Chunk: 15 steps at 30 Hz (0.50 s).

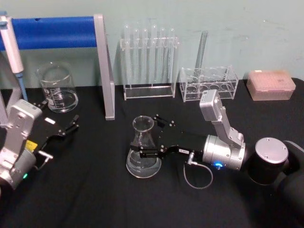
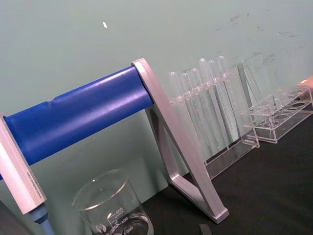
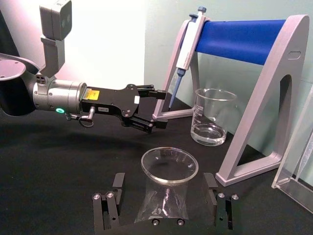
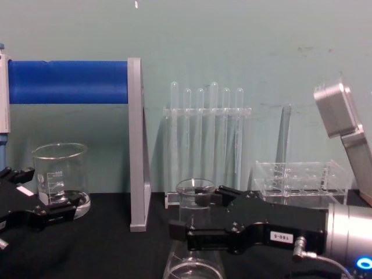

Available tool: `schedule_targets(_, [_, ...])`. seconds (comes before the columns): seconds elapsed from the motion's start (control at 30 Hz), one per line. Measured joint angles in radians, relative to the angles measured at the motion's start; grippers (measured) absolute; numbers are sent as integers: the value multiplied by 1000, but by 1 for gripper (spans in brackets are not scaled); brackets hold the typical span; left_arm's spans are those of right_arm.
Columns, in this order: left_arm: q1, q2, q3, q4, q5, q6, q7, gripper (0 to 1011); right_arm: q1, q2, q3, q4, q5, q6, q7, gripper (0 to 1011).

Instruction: Grasp the erlenmeyer flask with one hand, shake it three times, then place it back.

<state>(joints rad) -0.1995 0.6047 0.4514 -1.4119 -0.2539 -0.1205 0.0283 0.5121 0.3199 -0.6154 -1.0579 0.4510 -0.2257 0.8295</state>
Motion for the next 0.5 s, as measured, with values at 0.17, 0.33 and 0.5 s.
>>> schedule_targets(0.17, [0,0,0,0,0,0,0,1001,0,0,0,0,0,0,1,969])
schedule_targets(0.33, [0,0,0,0,0,0,0,1001,-1,1,0,-1,1,0,1,870])
schedule_targets(0.5, [0,0,0,0,0,0,0,1001,-1,1,0,-1,1,0,2,708])
